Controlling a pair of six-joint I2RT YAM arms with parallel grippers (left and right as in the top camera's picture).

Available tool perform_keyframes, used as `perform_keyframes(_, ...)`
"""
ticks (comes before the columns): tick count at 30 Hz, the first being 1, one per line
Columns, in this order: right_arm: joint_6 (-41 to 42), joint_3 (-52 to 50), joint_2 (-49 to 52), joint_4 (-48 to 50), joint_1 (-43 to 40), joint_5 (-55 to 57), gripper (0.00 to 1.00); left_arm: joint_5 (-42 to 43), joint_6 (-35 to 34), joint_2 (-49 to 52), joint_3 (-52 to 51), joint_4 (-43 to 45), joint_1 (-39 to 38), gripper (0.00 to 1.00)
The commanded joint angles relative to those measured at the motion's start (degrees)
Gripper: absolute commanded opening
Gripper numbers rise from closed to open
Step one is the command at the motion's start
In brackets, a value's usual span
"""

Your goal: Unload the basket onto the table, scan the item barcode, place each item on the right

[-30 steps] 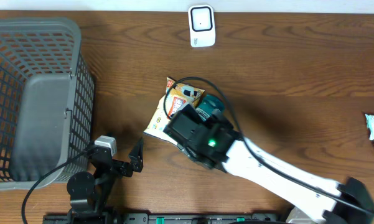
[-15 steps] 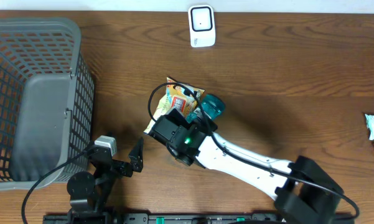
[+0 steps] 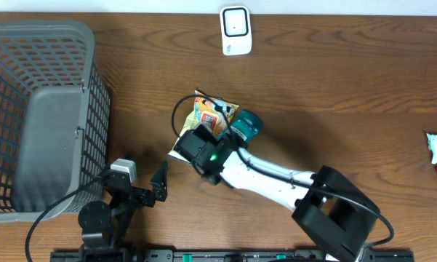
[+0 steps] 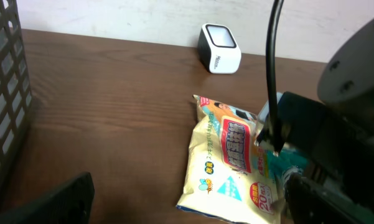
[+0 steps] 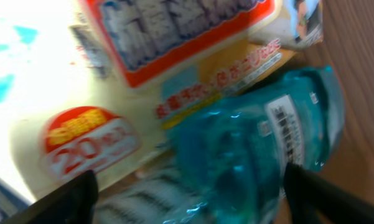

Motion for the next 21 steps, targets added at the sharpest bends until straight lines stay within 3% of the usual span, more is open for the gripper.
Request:
perform_keyframes(1, 3.39, -0.31, 0.31, -0.11, -2.21, 1.07, 0.80, -0.13, -0.33, -0.04, -1.14, -0.70, 0.24, 0.98)
perform_keyframes(5, 4.68, -0.31, 0.28, -0.11, -4.28, -1.16, 0.65, -0.13, -0.33, -0.04, -1.14, -0.70, 0.24, 0.98)
perform_keyframes(9, 6.82, -0.28, 0.28, -0.15, -6.03, -1.73, 0.40, -0.13, -0.33, -0.04, -1.14, -0.68, 0.24, 0.98)
perform_keyframes(11, 7.48, -0.17, 0.28, -0.35, -6.38, -2.32, 0.37, -0.13, -0.33, -0.04, -1.14, -0.68, 0.24, 0.98)
perform_keyframes(17, 7.41, 1.09, 0.22, -0.59, -6.58, -4.26, 0.33, -0.13, -0.33, -0.04, -1.14, -0.70, 0.24, 0.98)
perform_keyframes(21, 8.63, 3.21, -0.26, -2.14, -6.69, -4.24, 0.47, -0.13, -0.33, -0.04, -1.14, -0.70, 0.24, 0.98)
